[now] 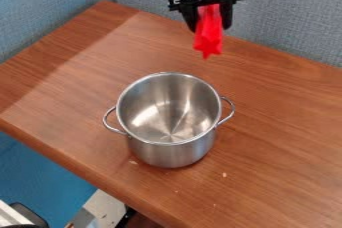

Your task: Move the red object from the metal pot to the table

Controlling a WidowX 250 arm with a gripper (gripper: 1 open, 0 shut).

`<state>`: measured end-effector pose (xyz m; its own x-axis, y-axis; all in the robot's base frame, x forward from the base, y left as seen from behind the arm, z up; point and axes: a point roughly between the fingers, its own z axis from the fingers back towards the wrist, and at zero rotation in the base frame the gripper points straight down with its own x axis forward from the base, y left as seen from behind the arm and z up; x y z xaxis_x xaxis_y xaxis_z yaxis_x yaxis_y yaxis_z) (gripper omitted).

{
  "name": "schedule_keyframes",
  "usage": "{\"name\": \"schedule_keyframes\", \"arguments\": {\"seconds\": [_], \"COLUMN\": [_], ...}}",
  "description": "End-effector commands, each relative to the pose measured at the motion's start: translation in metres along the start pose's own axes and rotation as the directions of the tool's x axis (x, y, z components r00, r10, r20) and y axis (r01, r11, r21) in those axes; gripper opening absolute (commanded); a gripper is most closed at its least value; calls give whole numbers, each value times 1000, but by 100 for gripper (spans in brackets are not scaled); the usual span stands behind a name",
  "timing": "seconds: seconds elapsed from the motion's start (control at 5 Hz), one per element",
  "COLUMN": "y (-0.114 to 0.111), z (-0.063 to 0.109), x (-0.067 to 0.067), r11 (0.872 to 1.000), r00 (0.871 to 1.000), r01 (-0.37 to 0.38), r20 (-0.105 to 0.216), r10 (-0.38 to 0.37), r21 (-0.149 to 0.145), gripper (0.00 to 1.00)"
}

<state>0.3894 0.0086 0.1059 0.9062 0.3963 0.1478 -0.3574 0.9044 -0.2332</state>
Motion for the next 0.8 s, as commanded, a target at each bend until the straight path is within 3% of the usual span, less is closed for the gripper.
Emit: {"name": "schedule_keyframes", "arguments": {"seconds": [0.0, 0.2, 0.6], "y": [-15, -19, -27], "z": [14, 13, 7], "x": [0, -8, -5], "r11": [1000, 999, 996], "r00": [998, 997, 994], "r01": [13, 48, 80], "r20": [57, 65, 73], "r10": [-12, -46, -77], "r21": [-25, -23, -34], "gripper": [0, 0, 0]}}
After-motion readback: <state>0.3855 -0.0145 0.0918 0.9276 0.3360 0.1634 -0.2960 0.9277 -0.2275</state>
